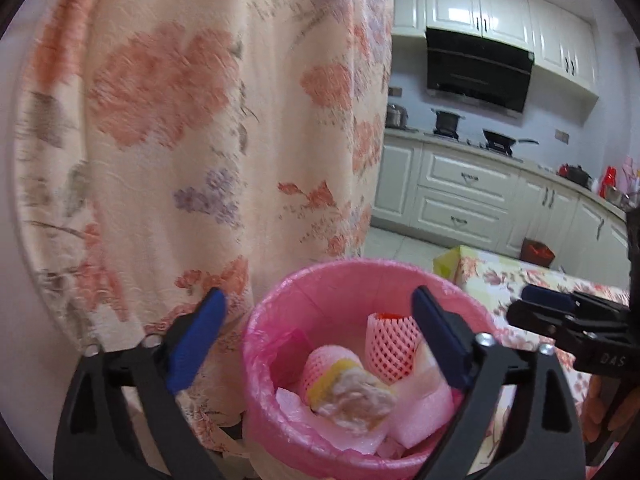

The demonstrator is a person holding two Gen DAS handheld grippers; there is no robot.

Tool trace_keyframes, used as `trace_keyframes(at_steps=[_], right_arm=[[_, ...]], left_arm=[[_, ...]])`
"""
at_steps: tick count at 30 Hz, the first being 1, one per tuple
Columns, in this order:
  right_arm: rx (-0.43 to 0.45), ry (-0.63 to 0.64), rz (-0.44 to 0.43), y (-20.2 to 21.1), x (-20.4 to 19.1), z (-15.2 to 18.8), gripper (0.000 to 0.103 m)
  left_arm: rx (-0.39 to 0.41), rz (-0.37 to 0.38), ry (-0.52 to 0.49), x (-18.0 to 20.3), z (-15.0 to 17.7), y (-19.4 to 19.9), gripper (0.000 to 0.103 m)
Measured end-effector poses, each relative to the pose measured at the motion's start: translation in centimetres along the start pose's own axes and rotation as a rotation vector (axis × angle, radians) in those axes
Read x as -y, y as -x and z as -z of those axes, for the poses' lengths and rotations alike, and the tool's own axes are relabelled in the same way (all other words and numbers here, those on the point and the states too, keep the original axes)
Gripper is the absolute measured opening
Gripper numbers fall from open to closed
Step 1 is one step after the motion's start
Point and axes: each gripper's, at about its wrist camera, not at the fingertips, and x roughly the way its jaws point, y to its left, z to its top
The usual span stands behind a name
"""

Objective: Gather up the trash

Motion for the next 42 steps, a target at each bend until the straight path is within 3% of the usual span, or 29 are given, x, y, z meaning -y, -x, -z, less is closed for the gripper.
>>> trace_keyframes(at_steps=[5,7,9,19,23,29,36,42], right_arm=[[0.057,0.038,0.041,5.1,-1.0,0.4,0.065],[0.089,0.05,0.062,7.2,-1.4,0.7,0.078],[0.127,0.066,0.078,9.7,-1.8,1.1,0.082],[0.198,0.078,0.139,18.7,-2.8,4.8,0.092],[0.21,0.059,0.158,21.2,-3.3,6.7,0.092],[0.21,0.041,0.197,22.8,-3.8,9.1,0.093],[0.203,0.078,0.211,22.1,-5.9,11.1,0.093],[0.199,0.099,0.179,21.2,-7.4,12.1,0.093]], left_arm=[[0.06,-0.046,-0.002,1.3,-0.1,4.3,0.098],[0.083,-0.055,-0.005,1.9,-0.3,6.0,0.098],[0.094,-0.07,-0.018,2.7,-0.5,7.9,0.098],[0.135,0.019,-0.049,7.1,1.8,16.7,0.098],[0.151,-0.002,-0.074,8.6,3.0,19.4,0.098],[0.168,-0.024,-0.076,8.9,4.6,22.2,0.099],[0.118,-0.07,-0.089,8.1,8.3,23.2,0.098],[0.111,-0.096,-0.071,6.4,10.8,24.4,0.098]])
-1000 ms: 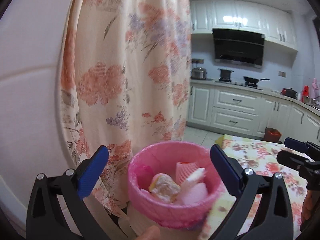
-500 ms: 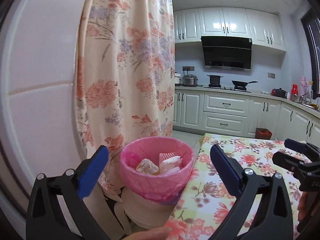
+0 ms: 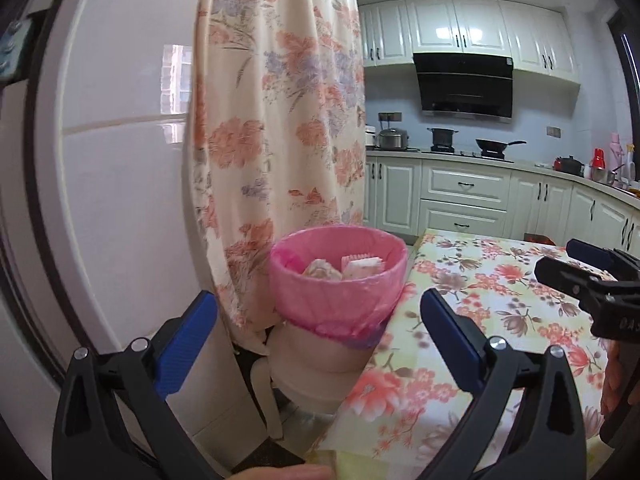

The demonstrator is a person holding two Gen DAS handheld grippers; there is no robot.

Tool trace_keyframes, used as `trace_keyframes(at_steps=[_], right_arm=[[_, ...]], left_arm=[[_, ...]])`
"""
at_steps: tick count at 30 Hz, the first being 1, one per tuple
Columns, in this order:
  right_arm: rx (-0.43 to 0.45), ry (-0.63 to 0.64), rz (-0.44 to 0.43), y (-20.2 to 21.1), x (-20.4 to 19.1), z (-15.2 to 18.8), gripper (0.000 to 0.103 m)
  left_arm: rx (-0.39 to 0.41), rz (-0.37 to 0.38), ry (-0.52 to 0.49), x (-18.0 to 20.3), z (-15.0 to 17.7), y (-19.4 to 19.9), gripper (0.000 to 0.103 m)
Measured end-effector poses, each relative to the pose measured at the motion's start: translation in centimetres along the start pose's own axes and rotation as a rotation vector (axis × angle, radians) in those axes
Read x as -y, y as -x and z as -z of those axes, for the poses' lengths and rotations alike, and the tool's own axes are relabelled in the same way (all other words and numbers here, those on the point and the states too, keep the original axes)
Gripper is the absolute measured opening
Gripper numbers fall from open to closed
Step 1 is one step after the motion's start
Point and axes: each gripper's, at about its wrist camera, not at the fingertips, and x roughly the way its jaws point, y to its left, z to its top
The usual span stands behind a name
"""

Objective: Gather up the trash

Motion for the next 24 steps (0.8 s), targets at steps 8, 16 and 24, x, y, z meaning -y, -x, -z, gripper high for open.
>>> trace_keyframes(at_steps=[8,16,24], right_arm=[[0.005,0.058,-0.015,-0.2,-2.4,0.5,0.093],[0.009,0.058,-0.028,-0.2,-2.4,1.0,0.093],[0.021,0.042,-0.041,-0.3,-2.0,1.2,0.093]], left_arm=[[-0.011,0.018,0.008,-0.7,1.8,0.4,0.098],[-0.016,0.027,0.021,-1.0,3.2,0.3,0.098],[-0.007,0.023,0.048,-1.2,3.5,0.0,0.098]])
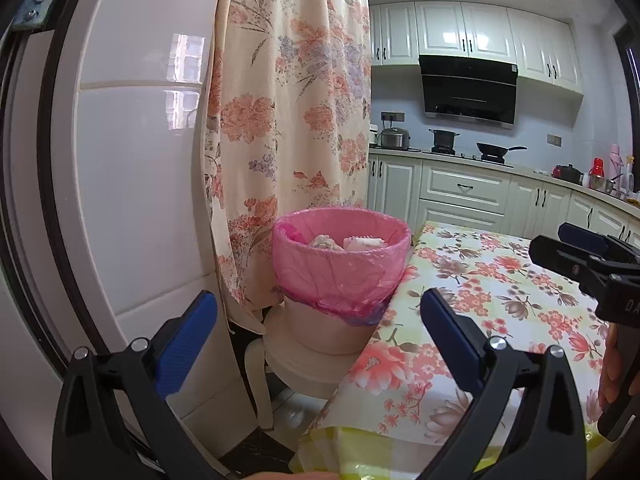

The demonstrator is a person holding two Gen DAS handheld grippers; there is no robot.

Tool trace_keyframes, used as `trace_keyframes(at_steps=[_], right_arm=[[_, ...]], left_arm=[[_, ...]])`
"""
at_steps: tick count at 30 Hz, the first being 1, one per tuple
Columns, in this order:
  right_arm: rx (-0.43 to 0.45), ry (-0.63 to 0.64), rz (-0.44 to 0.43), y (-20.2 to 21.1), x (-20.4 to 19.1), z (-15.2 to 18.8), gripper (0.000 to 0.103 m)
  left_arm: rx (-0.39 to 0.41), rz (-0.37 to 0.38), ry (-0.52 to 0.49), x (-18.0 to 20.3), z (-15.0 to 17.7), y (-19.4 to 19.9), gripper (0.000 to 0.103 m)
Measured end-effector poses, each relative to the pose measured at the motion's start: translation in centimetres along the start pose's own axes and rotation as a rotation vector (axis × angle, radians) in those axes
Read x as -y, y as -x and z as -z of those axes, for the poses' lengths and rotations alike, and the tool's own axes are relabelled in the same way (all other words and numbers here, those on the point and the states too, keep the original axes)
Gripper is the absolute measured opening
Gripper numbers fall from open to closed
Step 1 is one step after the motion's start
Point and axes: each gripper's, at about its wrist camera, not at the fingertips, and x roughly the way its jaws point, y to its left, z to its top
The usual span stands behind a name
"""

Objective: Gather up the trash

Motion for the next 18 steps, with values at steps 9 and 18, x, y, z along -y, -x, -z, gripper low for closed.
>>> trace_keyframes(at_steps=[9,18], right_arm=[[0.012,-0.008,-0.003,0.27,0.09,0.05,0.093],[0.03,-0.007,-0.01,0.52,0.13,0.17,0.093]], left_arm=[[0.013,-0.008,-0.004,0.21,0.25,-0.1,0.098],[0.026,-0.01,-0.011,0.32,0.28,0.01,0.098]])
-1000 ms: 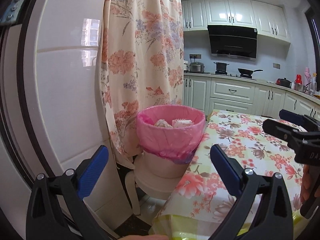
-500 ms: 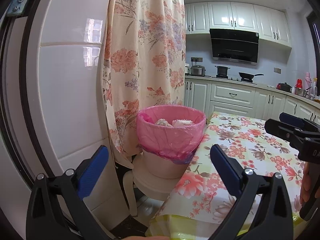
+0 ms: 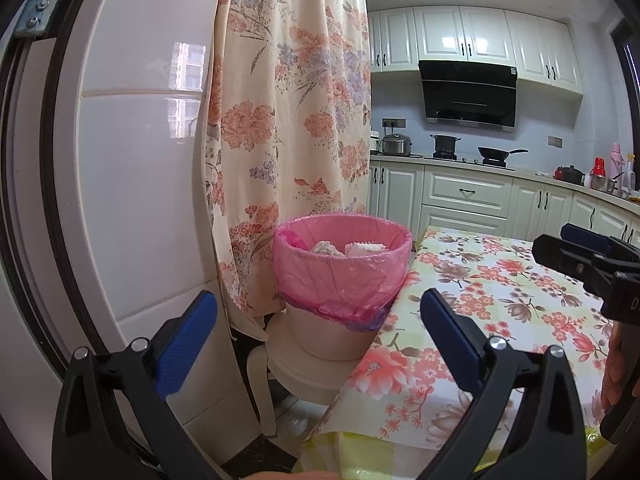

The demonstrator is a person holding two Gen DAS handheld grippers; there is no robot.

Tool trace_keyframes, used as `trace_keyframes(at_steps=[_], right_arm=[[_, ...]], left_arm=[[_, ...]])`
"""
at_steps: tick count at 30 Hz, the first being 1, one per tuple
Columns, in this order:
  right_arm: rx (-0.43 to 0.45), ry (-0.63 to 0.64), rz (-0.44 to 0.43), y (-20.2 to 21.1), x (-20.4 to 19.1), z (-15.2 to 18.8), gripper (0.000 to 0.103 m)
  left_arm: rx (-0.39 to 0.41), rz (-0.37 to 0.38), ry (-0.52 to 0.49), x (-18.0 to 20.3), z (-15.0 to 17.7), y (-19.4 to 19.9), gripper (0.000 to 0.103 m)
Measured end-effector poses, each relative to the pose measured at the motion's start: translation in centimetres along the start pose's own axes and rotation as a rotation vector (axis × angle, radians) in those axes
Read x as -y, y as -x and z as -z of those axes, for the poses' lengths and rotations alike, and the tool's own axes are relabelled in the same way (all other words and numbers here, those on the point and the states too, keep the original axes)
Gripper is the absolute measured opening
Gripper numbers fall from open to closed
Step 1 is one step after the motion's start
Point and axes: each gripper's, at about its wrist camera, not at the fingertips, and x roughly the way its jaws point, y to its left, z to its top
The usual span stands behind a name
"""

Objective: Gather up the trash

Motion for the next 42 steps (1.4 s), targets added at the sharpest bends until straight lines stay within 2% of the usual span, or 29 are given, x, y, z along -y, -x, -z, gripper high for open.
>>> trace_keyframes(at_steps=[21,42], right_arm=[[0.047,-0.004,-0.022,0.5,0.3,1.1,0.093],[0.018,-0.008,-0.027,-0.1,0.6,2.1,0.093]], left_arm=[[0.005,0.001,-0.003,-0.1,0.1,-0.1,0.098],[-0.004,0.018,-0.001,0.0,0.3,-0.6,0.098]])
